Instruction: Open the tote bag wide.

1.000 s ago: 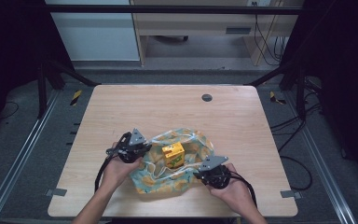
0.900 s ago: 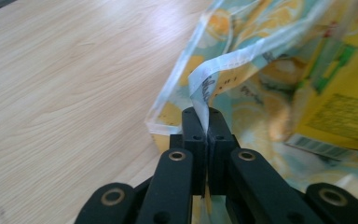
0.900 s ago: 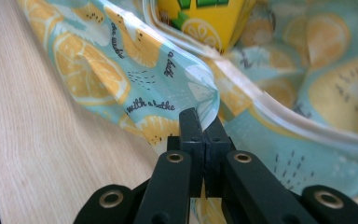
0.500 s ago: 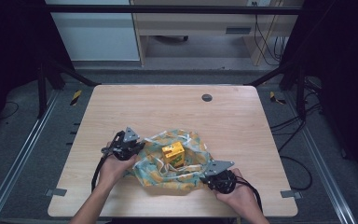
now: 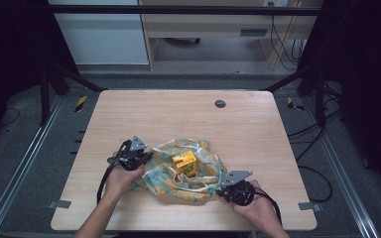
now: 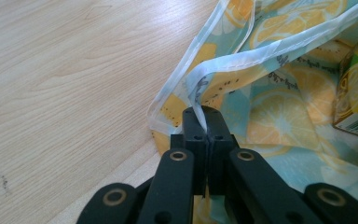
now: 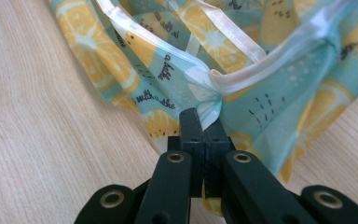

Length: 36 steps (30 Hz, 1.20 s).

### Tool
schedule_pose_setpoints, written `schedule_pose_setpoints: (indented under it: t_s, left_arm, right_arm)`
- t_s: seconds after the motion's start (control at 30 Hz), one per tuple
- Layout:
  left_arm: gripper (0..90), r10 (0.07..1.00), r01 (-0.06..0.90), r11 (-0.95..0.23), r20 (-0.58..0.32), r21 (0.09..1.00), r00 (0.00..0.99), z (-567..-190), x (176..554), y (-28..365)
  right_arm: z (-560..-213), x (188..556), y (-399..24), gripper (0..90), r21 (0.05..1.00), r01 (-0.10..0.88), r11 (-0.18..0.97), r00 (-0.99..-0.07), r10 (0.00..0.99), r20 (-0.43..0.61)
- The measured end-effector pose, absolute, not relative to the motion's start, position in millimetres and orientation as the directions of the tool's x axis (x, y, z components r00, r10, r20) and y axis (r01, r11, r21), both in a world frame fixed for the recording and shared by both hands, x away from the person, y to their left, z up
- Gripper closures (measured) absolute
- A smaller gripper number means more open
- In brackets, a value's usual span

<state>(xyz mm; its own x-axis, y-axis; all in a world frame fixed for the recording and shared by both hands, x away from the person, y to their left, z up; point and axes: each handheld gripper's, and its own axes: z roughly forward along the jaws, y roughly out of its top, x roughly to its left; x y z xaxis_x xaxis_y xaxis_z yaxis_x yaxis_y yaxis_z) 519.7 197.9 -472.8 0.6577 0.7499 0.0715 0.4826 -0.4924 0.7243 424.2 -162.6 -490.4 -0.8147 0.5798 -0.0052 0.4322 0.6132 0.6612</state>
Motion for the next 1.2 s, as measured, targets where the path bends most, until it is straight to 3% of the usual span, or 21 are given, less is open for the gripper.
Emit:
schedule_pose_setpoints:
  t_s: [1.2]
  left_arm:
    - [89.9,0.767,0.526,-0.466,0.028,0.711,0.641,-485,526,204]
  right_arm:
    - [-492,418,-173,90.0,0.637,0.485,0.599,-0.790,0.612,0.026]
